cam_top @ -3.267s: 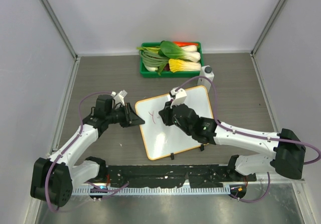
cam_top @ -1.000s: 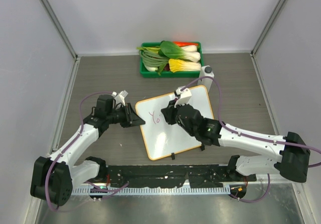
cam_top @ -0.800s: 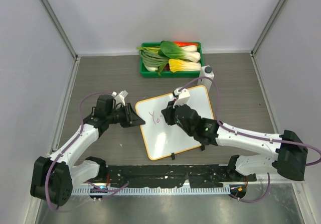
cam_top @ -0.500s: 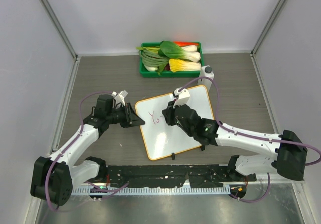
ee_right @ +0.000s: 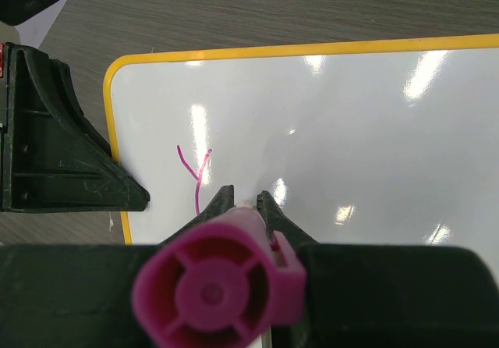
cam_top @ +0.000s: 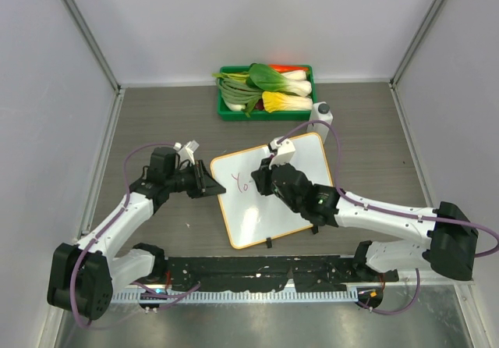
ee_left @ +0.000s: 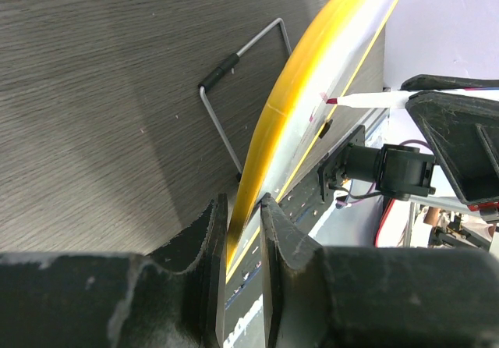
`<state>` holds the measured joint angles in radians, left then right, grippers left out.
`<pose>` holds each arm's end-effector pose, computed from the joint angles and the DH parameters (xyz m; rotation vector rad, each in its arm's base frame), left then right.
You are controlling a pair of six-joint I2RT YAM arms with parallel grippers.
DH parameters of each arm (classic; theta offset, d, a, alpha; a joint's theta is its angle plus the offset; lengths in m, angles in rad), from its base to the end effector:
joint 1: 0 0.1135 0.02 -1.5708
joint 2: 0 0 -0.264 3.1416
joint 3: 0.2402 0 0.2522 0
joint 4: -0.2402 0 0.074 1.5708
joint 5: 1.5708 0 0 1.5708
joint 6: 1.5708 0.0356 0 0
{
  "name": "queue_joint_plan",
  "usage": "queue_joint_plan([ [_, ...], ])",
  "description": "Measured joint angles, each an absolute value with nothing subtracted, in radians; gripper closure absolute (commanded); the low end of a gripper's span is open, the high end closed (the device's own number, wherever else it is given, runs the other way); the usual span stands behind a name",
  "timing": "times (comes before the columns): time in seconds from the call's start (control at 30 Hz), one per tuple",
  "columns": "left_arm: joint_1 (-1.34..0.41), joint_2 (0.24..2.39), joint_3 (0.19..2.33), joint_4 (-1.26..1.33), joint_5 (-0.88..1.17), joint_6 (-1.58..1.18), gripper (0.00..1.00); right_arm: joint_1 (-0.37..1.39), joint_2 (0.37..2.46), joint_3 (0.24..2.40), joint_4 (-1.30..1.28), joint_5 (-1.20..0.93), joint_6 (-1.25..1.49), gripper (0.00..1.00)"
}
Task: Write a sentence on the whiteboard
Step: Write on the whiteboard at the whiteboard stand.
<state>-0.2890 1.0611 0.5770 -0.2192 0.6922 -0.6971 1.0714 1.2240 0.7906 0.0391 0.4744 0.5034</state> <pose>0.1980 -0.0826 0.2175 -0.0931 2.4140 -1.2793 0.1461 0.2339 0.2728 -0.2432 1.9494 0.5857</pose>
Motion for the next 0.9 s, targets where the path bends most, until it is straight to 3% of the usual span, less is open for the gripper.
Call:
queue_joint_plan([
  [0.9,-0.293,1.063,0.577,-0.219,0.692,-0.696,0.96,1.071,1.197,0.752,0.074,0.474,0.514,0.99],
])
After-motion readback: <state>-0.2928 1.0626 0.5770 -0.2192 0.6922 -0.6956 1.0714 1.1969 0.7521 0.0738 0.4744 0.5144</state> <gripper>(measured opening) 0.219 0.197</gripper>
